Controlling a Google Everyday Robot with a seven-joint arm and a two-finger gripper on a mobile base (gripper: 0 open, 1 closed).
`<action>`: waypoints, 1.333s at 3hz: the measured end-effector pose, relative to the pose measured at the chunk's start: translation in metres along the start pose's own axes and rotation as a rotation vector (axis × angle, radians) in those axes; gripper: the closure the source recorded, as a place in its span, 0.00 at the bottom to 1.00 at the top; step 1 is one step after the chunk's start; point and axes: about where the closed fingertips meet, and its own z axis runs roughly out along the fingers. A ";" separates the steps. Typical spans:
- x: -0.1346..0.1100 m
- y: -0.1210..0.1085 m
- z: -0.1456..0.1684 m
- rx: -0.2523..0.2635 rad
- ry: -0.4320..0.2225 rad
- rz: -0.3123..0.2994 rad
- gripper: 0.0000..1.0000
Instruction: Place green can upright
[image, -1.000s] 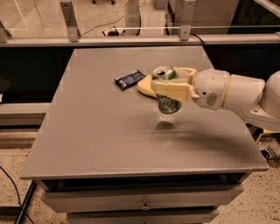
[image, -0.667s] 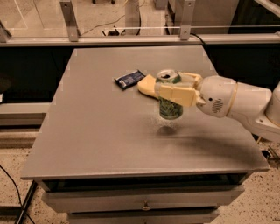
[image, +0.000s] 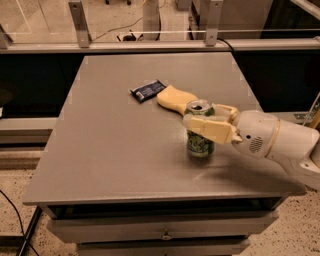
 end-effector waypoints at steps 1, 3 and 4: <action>0.026 0.008 -0.015 0.032 0.014 0.017 0.01; 0.037 0.015 -0.042 0.089 0.062 -0.012 0.00; 0.023 0.015 -0.061 0.127 0.101 -0.091 0.00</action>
Offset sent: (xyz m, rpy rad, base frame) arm -0.0410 -0.0255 -0.0507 -0.0391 0.0504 -0.0808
